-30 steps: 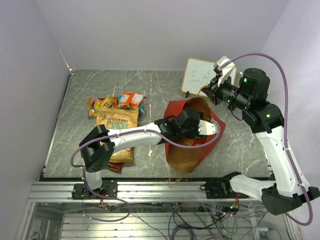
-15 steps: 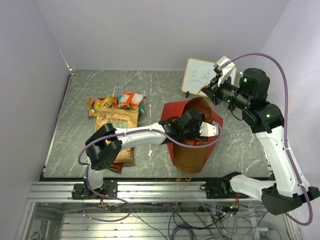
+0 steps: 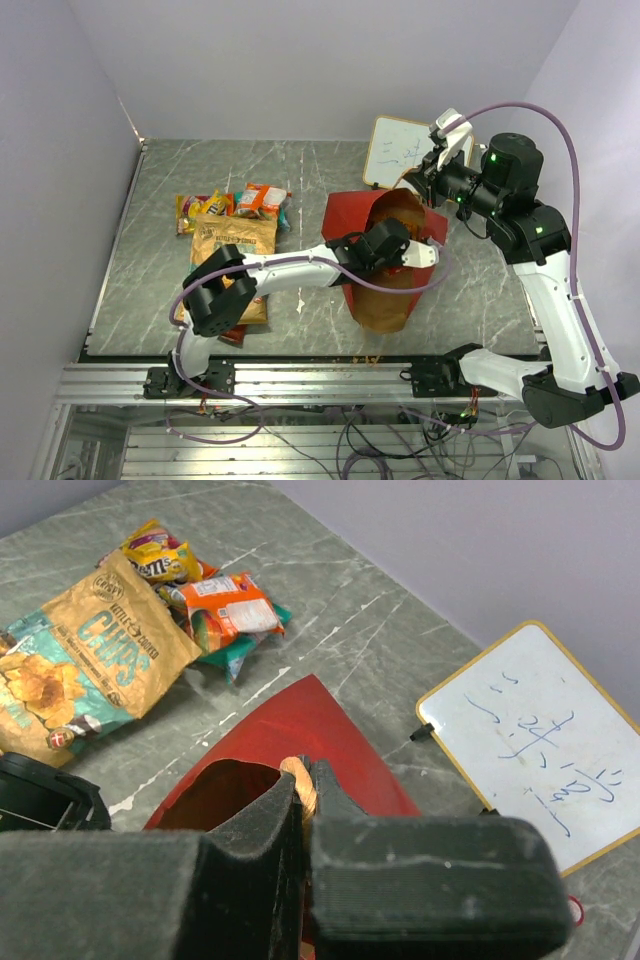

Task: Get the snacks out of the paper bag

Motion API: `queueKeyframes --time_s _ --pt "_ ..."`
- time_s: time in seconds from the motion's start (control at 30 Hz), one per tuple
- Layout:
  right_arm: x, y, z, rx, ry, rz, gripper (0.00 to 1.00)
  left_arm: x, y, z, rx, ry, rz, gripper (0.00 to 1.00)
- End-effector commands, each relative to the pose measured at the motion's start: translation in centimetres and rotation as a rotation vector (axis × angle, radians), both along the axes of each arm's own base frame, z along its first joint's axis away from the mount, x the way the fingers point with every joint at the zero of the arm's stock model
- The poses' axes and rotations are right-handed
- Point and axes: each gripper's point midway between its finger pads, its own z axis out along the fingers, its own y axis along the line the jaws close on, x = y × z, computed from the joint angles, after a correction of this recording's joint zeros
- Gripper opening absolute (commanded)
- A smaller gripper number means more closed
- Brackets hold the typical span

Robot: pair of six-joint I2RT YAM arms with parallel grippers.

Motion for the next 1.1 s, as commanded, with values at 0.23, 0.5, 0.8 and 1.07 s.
queueKeyframes --time_s 0.23,0.5,0.8,1.07 --pt "0.7 -0.4 3.3 0.054 -0.125 -0.04 0.0 -4.0 1.6 8.3 -0.162 0.055 -0.018 0.07" --pt "1.6 -1.8 3.2 0.014 -0.158 -0.123 0.0 -7.1 3.0 12.3 -0.245 0.099 0.011 0.07" --pt "2.1 -3.2 2.9 -0.039 -0.194 -0.182 0.0 -8.0 5.3 18.4 -0.43 0.138 0.106 0.07" --pt "2.4 -3.4 1.9 -0.053 -0.179 -0.201 0.0 -8.7 7.6 26.2 -0.633 0.133 0.136 0.07"
